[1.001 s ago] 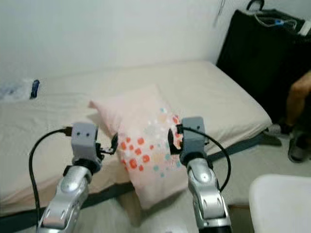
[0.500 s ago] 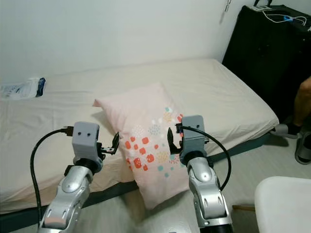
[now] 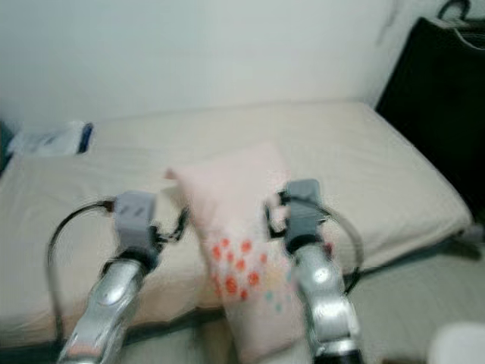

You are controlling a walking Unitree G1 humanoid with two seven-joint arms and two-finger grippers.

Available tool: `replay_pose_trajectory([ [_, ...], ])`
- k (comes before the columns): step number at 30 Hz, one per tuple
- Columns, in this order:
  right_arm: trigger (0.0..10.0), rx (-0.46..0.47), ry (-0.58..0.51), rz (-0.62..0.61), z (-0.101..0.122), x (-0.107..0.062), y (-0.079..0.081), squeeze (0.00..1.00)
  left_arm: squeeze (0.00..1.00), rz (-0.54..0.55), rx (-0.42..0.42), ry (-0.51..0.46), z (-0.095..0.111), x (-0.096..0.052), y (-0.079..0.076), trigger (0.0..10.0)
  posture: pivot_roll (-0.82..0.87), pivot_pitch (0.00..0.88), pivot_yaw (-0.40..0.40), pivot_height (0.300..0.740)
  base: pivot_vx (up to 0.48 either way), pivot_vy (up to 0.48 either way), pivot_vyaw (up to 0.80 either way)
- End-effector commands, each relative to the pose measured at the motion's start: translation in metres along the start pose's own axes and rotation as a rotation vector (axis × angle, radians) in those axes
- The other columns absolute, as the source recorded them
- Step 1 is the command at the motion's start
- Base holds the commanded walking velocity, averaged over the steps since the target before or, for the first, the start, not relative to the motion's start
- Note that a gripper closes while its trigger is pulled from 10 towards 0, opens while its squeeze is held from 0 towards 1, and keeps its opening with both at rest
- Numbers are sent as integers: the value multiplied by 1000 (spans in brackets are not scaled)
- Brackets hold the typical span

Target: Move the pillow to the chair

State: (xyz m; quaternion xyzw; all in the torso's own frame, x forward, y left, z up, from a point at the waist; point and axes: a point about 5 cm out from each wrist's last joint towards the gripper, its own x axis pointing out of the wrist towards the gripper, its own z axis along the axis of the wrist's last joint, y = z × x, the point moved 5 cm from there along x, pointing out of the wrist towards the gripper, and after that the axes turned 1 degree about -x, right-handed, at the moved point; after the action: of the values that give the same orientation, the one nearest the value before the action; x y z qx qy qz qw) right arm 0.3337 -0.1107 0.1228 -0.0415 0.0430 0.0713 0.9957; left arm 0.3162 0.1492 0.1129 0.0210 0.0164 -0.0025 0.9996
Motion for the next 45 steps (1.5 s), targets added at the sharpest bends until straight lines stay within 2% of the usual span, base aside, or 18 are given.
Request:
replay_pose_trajectory([
  [1, 10000, -1, 21, -23, -6, -1, -9, 0, 0, -16, -13, 17, -4, 0, -7, 10000, 18, 57, -34, 740, 315, 0, 0],
  [22, 10000, 4, 25, -22, -6, 0, -9, 0, 0, -19, -14, 12, -2, 1, -7, 10000, 18, 64, -35, 740, 15, 0, 0],
  [29, 10000, 6, 26, -24, -6, 0, -10, 0, 0, -36, 5, 25, -4, 2, -10, 10000, 18, 67, -35, 740, 0, -480, 0],
  [37, 10000, 2, 27, -24, -5, 0, -10, 0, 0, -49, -1, 50, -8, 2, -12, 10000, 19, 78, -35, 740, 0, 0, 0],
  [45, 10000, -49, 23, -27, 0, 3, -9, 0, 0, -73, 19, 55, -7, 5, -13, 10000, 25, 94, -27, 740, 0, 0, 0],
])
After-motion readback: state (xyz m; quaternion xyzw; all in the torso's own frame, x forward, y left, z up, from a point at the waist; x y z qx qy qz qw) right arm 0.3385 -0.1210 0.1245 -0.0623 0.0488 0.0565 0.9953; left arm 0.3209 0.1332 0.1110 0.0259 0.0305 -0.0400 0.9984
